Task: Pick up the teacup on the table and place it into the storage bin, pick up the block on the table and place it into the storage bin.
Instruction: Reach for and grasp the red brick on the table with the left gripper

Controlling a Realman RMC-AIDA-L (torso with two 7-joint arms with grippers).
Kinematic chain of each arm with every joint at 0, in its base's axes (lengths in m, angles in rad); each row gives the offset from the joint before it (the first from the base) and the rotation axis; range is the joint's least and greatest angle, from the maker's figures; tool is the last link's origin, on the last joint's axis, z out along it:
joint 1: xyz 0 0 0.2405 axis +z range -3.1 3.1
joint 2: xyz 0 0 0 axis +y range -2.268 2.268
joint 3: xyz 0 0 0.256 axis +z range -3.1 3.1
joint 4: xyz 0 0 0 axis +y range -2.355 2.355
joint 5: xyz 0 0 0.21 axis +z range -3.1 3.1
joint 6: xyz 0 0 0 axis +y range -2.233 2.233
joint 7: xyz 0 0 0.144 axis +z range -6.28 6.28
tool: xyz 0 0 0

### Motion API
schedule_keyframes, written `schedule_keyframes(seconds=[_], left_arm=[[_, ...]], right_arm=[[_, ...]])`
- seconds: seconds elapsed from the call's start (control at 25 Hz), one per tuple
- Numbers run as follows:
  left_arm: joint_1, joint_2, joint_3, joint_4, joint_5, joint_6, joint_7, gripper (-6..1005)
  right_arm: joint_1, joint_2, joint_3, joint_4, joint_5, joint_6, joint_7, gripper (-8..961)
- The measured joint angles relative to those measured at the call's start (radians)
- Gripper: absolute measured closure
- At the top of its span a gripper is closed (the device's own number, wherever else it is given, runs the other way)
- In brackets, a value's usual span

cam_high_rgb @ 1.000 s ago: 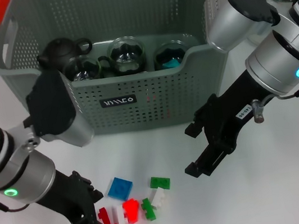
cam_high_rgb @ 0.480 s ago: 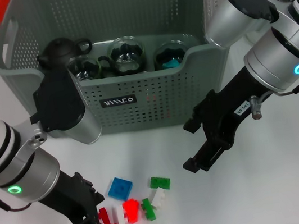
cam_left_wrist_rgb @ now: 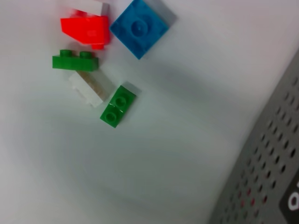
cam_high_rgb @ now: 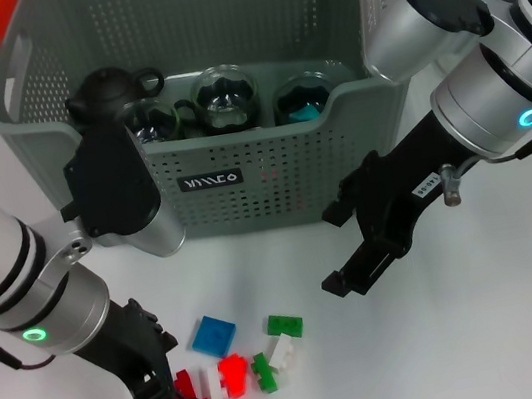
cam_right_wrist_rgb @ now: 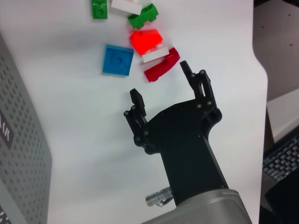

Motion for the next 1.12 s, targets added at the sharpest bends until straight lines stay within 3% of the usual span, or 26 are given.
schedule_keyframes(seconds=[0.56, 1.12], left_arm=[[-0.003, 0.0, 0.088, 0.005, 0.003, -0.004, -0.036, 164], [0.003, 0.0, 0.095, -0.006, 0.025, -0.034, -0.046, 164]], right_arm=[[0.016, -0.001, 0.0, 0.025, -0.014, 0.022, -0.013, 10], [0.02, 0.002, 0.0, 0.029, -0.017, 0.037, -0.014, 11]])
